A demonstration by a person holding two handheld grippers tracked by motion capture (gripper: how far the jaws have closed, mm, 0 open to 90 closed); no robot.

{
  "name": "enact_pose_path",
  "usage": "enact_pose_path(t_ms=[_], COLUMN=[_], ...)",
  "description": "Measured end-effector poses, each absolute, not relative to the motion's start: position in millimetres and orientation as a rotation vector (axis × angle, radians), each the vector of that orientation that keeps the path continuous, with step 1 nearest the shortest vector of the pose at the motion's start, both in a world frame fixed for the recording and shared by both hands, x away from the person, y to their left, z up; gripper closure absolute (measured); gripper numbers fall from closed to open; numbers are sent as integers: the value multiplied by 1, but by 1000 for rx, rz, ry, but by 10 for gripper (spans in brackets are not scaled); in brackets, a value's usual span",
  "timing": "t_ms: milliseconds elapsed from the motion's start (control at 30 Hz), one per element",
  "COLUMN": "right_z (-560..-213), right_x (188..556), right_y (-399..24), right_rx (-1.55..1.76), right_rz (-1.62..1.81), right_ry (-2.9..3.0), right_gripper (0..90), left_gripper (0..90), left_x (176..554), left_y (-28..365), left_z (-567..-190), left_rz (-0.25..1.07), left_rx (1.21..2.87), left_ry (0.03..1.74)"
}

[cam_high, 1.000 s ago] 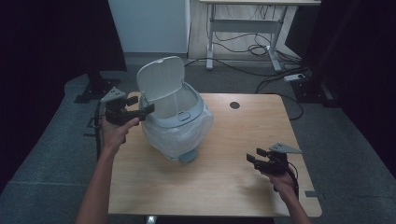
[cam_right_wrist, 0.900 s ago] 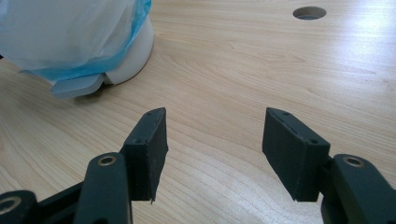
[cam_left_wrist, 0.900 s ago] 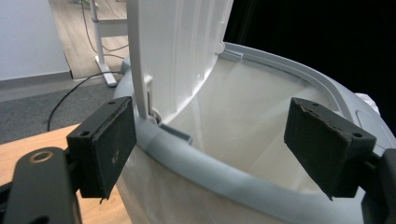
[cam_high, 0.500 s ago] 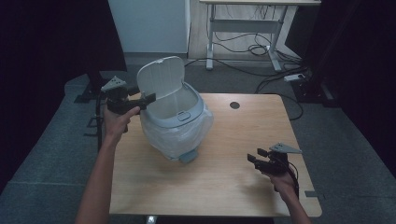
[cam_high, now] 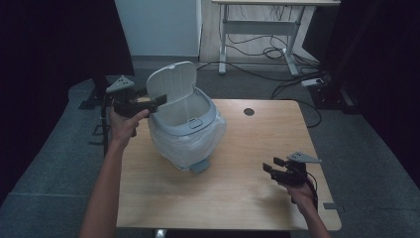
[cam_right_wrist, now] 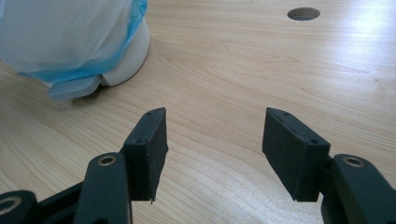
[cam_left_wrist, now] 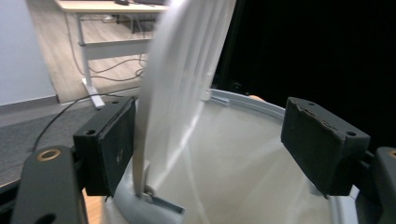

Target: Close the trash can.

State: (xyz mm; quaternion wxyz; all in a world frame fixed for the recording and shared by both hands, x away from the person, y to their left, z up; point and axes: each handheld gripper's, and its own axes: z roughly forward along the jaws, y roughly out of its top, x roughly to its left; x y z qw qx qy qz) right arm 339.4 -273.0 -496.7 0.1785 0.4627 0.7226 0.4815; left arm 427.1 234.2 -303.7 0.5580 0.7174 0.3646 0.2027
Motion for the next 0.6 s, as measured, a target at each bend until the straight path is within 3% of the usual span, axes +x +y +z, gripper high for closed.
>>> enact_pose_path(t_ms=[400,600], right_z=[-496,-497], right_x=[336,336], right_y=[-269,-268], right_rx=[1300,1295], right_rz=[1364,1361], right_ry=[2053,2059], right_gripper=[398,398], left_gripper=[178,203], left_x=[397,397], left_y=[208,192], left_z=[-326,-332], left_rz=[389,490], left_rx=[1785,1810], left_ry=[836,871])
